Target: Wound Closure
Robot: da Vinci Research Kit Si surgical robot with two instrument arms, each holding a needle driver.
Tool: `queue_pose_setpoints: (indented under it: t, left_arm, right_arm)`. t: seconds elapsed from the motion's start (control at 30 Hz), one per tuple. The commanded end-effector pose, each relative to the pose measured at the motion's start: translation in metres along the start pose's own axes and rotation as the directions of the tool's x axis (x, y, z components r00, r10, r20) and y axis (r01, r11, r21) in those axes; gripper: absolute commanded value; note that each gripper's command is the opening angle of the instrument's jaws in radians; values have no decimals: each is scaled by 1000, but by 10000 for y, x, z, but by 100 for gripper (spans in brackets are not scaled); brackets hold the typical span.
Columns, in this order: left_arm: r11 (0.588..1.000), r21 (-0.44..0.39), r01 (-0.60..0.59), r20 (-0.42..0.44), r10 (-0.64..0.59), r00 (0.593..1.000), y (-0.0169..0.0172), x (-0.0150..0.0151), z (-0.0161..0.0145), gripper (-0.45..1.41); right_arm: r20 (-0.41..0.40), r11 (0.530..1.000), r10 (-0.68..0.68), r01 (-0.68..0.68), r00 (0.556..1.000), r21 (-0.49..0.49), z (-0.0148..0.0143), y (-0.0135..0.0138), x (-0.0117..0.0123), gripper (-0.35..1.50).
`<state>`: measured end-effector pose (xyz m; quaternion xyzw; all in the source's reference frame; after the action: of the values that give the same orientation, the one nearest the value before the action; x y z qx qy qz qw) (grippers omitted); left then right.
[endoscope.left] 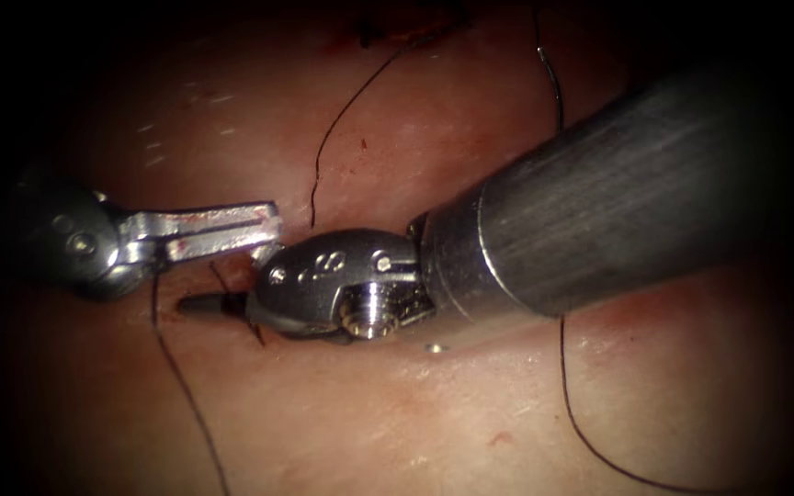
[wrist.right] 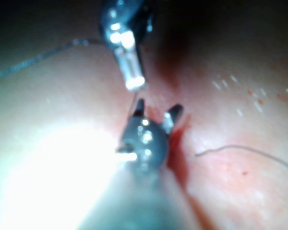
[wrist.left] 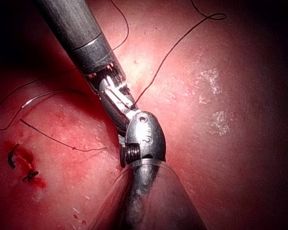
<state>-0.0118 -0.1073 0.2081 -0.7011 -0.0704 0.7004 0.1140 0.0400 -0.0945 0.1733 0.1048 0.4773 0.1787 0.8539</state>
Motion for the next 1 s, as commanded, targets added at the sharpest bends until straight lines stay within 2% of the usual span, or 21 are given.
queue_pose_setpoints:
  t: [0.03,0.1,0.3,0.5,0.83,1.0]
  left_arm:
    - [1000,-1,6,-2,-6,1000,13,-3,10,-45]
    - [1000,-6,5,-5,-5,1000,9,-6,10,-45]
    - [1000,-4,10,-4,-10,1000,-4,-19,11,-45]
    - [1000,-5,20,-11,-20,1000,-24,-48,18,-45]
    - [998,-45,33,-85,-37,996,-49,-110,25,-45]
    - [994,-103,25,-135,-39,990,-47,-129,23,-45]
  right_arm:
    - [-1,1000,5,-5,1000,16,12,-17,-3,56]
    - [-3,1000,6,-6,1000,30,12,-20,-4,49]
    - [-4,999,5,-4,1000,42,10,-28,-10,49]
    - [-27,995,13,-10,1000,104,7,-32,-19,49]
    - [-118,981,-12,34,993,193,-2,-34,-24,49]
    - [-191,983,-21,55,981,178,-6,-31,-26,49]
